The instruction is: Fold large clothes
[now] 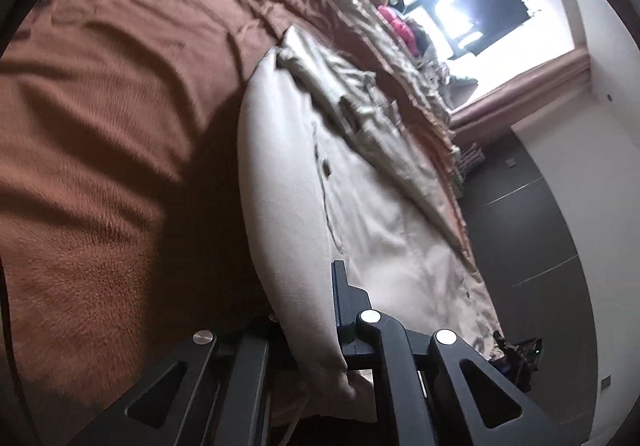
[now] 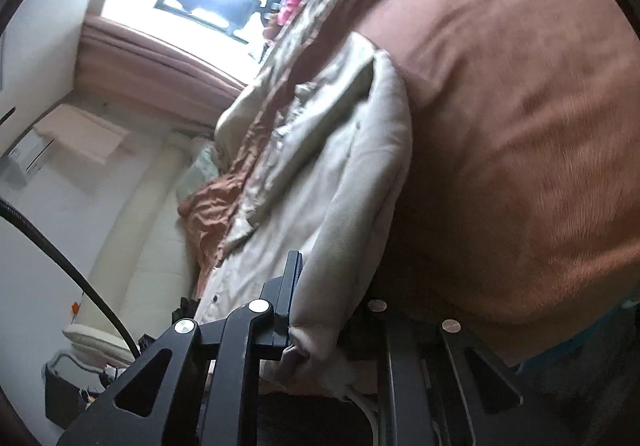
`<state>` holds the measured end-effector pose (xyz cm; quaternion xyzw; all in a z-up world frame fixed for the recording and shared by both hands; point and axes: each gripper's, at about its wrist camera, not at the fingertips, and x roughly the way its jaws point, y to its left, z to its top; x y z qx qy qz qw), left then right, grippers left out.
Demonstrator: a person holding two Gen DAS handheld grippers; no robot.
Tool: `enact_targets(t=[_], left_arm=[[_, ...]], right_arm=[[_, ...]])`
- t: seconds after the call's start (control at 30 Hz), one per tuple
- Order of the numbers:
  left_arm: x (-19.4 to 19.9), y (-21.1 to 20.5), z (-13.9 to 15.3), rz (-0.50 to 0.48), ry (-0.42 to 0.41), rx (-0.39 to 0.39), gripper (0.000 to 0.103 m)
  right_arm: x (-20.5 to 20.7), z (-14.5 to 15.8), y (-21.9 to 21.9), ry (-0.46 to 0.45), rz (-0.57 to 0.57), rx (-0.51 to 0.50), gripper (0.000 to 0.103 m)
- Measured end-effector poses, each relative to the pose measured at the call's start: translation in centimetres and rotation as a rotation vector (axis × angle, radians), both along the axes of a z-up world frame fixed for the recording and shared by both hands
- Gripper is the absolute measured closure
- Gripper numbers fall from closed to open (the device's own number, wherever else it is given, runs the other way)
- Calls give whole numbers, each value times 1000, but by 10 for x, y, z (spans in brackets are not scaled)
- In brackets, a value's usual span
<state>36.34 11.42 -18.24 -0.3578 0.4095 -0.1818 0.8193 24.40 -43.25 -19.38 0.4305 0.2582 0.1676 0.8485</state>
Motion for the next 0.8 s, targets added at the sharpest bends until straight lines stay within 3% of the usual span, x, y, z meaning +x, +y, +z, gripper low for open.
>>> enact_targets(t=[0.43, 0.8], left_arm=[[-58, 13, 72, 12, -140, -45, 98], [-123, 23, 112, 12, -217, -35, 97]], right_arm=[[-75, 44, 11, -143, 23, -43, 91], [-119, 34, 12, -207, 38, -52, 91]])
